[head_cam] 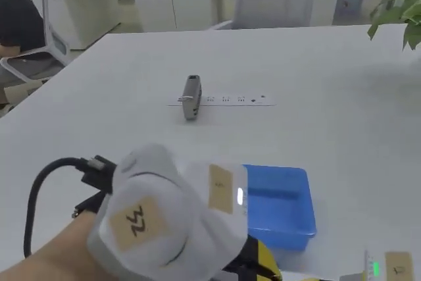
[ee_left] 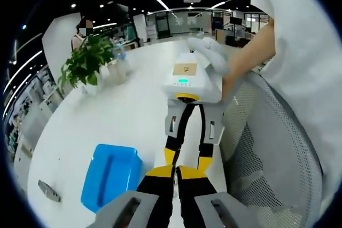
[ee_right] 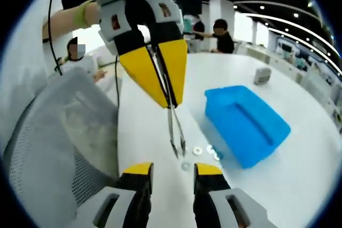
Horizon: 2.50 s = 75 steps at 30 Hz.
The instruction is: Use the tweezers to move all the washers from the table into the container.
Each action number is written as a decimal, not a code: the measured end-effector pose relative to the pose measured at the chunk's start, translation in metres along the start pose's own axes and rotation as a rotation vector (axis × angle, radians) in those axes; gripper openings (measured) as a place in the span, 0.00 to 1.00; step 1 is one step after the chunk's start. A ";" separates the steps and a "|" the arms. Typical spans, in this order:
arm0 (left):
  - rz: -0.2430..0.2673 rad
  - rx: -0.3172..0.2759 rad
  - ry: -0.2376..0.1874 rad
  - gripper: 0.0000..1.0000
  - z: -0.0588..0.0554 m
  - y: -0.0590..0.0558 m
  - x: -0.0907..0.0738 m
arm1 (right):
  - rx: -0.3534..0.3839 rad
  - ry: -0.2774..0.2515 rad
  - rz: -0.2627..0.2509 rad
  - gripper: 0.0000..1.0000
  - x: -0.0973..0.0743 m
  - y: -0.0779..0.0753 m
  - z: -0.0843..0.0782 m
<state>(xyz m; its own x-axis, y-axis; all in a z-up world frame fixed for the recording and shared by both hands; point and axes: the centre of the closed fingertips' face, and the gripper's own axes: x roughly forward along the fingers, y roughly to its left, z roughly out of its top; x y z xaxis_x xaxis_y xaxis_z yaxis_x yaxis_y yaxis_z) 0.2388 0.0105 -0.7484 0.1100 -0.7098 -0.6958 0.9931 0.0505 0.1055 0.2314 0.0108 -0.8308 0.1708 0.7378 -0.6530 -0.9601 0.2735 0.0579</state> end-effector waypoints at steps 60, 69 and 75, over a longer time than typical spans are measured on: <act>-0.092 -0.088 -0.018 0.00 -0.008 0.003 0.013 | -0.049 -0.074 0.065 0.21 0.012 -0.006 0.027; -0.003 -0.195 -0.075 0.00 -0.011 0.009 0.013 | -0.060 -0.042 0.113 0.04 0.016 -0.009 0.028; 0.191 -0.378 -0.221 0.20 -0.014 0.015 -0.018 | 0.097 -0.091 0.077 0.02 0.015 -0.018 0.028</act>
<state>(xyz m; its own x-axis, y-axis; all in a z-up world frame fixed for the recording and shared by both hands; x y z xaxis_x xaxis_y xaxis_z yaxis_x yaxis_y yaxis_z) 0.2519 0.0333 -0.7444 0.3214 -0.7935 -0.5167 0.9053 0.4176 -0.0781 0.2577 0.0337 -0.8206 0.1214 0.8108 -0.5726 -0.9460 0.2692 0.1806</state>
